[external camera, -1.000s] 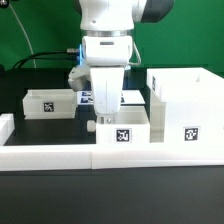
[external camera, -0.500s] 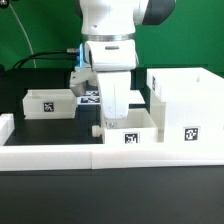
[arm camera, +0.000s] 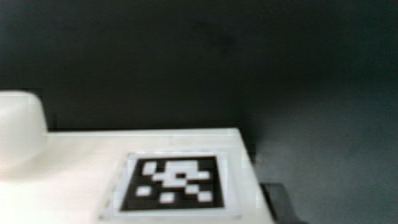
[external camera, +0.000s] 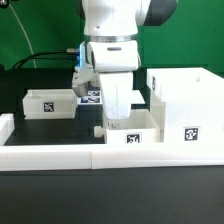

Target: Assemble drawer

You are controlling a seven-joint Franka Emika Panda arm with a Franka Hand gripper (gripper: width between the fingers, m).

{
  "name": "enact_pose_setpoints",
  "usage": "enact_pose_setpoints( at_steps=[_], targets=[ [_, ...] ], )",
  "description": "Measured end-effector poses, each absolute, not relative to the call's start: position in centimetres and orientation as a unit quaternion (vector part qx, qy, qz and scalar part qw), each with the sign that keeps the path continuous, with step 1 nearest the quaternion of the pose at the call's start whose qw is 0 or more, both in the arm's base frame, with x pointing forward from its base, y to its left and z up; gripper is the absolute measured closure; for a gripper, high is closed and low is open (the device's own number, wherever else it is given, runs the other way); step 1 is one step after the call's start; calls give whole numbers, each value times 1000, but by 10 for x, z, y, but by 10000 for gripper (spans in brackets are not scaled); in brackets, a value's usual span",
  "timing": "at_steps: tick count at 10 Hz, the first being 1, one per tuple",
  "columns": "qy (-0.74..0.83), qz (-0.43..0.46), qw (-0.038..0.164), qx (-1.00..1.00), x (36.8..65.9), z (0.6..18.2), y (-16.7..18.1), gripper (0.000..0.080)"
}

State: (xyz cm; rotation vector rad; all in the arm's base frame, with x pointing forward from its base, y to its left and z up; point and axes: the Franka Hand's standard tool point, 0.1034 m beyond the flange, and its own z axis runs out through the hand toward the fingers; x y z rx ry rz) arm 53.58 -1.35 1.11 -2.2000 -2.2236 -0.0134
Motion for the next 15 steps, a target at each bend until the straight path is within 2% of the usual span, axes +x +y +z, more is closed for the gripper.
enact_pose_setpoints(
  at_steps=[15],
  targets=[
    [-675,-9,7,-738,538,10,2,757]
  ],
)
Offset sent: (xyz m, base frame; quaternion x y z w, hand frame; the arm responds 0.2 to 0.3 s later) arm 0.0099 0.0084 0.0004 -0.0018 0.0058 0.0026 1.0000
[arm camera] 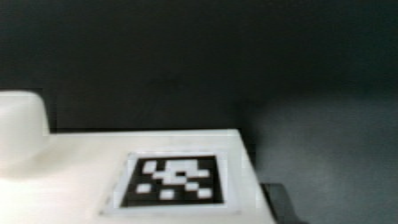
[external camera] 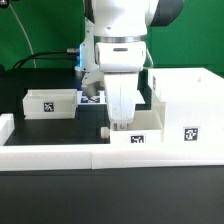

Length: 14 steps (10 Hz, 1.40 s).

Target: Assemble drawer

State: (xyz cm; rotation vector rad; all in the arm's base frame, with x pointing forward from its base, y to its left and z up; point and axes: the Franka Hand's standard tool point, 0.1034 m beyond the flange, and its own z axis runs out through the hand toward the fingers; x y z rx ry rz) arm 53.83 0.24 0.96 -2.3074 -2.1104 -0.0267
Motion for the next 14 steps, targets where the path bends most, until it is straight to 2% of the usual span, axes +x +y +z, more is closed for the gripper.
enact_pose_setpoints(
  at_steps=[9,14],
  targets=[
    [-689,-11,-2,-725,540,10,4,757],
    [-702,-13,-14,-712,542,11,11,757]
  ],
)
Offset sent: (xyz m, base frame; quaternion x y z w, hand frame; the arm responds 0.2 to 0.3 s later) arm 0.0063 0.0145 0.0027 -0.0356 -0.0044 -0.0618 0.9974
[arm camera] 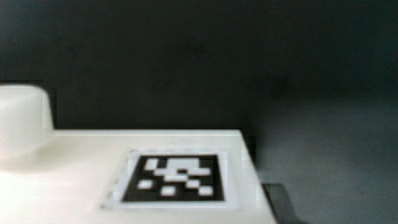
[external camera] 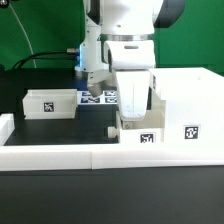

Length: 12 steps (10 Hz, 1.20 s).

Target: Assemble drawer

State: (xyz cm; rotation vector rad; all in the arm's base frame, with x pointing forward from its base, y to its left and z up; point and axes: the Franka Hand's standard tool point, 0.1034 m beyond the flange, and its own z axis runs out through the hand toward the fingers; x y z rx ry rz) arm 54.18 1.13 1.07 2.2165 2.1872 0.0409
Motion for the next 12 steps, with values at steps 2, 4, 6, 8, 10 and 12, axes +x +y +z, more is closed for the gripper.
enact_pose_setpoints(
  at_steps=[2,4,6,8,10,12],
  targets=[
    [695,9,17,719,541,10,12,757],
    [693,9,16,720,541,10,11,666],
    [689,10,17,725,542,14,12,517],
    [685,14,22,728,543,23,12,325],
    [683,19,28,730,545,37,10,159],
    [680,17,35,733,548,53,-2,151]
  ],
)
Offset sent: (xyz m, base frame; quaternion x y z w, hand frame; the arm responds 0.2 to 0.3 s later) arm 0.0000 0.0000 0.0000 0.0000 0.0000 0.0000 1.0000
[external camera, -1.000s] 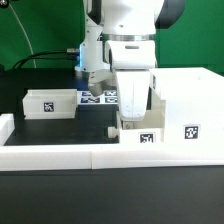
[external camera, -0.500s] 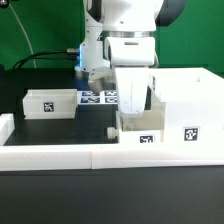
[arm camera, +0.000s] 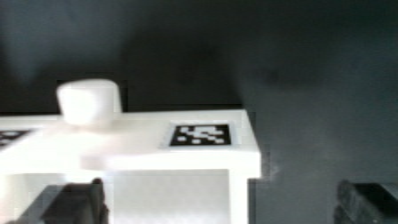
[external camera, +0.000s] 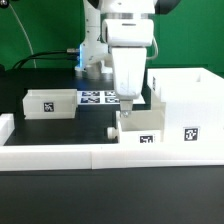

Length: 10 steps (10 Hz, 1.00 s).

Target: Assemble drawer

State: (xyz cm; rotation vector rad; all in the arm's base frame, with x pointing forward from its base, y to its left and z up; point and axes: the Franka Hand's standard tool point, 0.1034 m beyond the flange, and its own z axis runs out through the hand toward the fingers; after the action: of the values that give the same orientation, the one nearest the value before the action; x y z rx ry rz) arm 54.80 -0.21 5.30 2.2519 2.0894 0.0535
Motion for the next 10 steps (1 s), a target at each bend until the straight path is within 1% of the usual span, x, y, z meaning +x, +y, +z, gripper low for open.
enact_pose_setpoints(
  at_steps=[2,3,6,7,8,9,10],
  targets=[
    [683,10,36,730,549,57,-22,150],
    [679,10,35,733,549,56,-20,150],
    [692,10,33,721,548,55,-31,150],
    [703,19,18,711,545,46,-48,150],
    [702,28,6,711,544,42,-59,150],
    [708,34,-3,705,542,38,-67,150],
    [710,42,-21,703,539,34,-73,150]
  ],
)
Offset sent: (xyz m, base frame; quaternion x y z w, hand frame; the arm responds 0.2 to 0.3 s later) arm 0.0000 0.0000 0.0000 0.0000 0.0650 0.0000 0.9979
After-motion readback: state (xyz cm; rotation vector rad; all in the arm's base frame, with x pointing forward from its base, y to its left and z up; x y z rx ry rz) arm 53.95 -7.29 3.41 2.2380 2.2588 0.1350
